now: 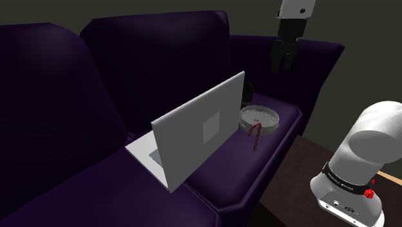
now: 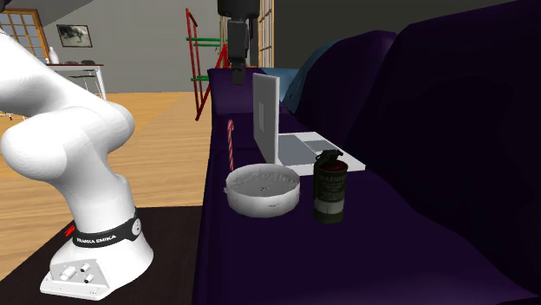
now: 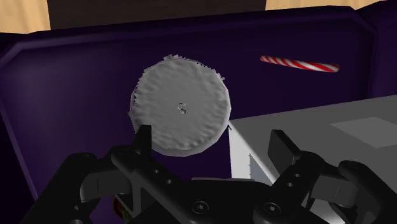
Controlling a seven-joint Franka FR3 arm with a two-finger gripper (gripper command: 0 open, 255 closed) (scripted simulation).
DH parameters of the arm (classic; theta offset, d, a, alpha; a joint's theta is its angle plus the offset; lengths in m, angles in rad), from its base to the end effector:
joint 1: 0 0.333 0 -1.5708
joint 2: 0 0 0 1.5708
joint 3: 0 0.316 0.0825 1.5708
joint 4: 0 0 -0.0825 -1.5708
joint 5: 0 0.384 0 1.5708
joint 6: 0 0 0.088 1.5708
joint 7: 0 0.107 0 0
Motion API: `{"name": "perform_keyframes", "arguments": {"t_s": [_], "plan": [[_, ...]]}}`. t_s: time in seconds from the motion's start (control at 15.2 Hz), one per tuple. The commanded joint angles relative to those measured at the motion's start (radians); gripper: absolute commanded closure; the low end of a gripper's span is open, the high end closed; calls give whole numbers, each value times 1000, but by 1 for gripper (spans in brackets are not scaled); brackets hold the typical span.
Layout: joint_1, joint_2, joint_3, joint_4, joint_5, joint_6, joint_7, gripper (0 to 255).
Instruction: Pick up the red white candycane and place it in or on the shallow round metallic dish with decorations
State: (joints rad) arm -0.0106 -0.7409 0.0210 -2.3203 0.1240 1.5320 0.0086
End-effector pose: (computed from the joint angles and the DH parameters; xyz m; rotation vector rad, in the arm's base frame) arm 0.3151 0.0188 0.5906 -3.0312 0.0033 0.0731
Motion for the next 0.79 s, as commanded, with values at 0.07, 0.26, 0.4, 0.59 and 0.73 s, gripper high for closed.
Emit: {"name": "perform_keyframes", "arguments": {"t_s": [0.07,0.26,0.4,0.59,0.73], "plan": [[5,-12,25,-22,11,13,28,0],[22,-37,101,-82,46,51,112,0],[35,-46,154,-115,72,78,169,0],[55,-46,236,-154,112,121,254,0],[68,-37,292,-173,139,152,311,0]]}}
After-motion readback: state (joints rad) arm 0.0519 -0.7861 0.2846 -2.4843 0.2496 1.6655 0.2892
